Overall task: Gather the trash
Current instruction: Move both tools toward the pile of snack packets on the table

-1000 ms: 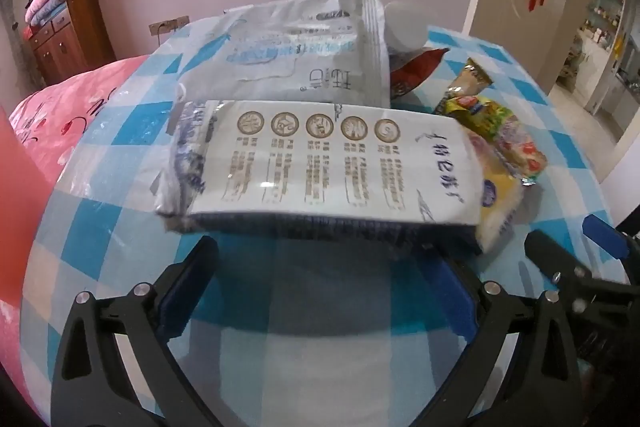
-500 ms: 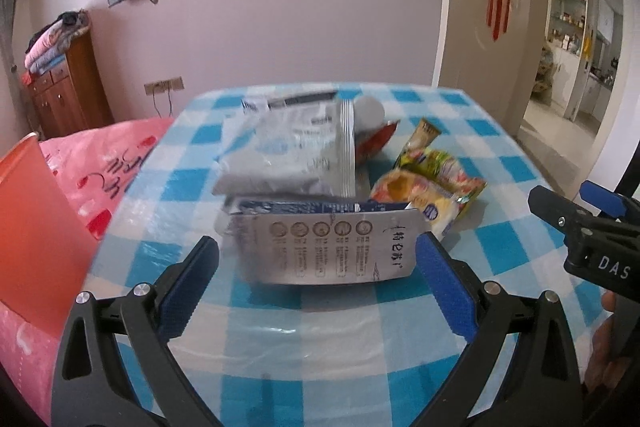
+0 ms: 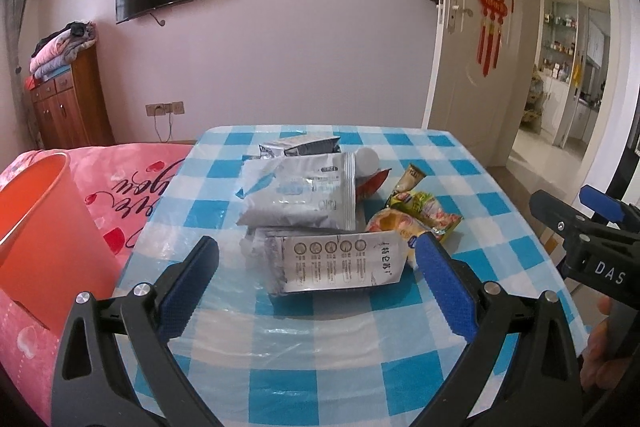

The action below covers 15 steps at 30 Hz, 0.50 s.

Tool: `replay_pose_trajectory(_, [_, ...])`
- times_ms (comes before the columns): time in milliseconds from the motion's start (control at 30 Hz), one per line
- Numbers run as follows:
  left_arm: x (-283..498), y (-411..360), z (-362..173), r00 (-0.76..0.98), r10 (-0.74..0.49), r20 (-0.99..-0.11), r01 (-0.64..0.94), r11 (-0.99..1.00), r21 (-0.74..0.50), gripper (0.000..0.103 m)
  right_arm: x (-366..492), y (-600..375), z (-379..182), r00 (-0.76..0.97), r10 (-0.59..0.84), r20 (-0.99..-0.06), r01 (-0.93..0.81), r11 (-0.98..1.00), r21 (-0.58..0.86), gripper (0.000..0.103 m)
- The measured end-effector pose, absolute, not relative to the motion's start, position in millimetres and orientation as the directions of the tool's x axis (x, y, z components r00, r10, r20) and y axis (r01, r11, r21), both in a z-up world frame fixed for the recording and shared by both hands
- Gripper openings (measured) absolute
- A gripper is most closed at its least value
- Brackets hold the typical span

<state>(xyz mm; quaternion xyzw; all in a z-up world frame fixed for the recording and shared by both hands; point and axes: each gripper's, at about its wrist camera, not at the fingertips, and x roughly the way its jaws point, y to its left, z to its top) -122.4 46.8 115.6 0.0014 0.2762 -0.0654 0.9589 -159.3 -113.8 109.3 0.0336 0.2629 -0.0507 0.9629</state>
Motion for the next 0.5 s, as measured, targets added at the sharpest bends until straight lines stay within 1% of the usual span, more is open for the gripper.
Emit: replay_pose_trajectory(500, [-140,56,130,0.857,-0.146,-0.494,0.144,0.989,-0.041,0.099,-173,-102,126,0.873,-0.102,-0.476,0.121,0.993,0.01,0.099])
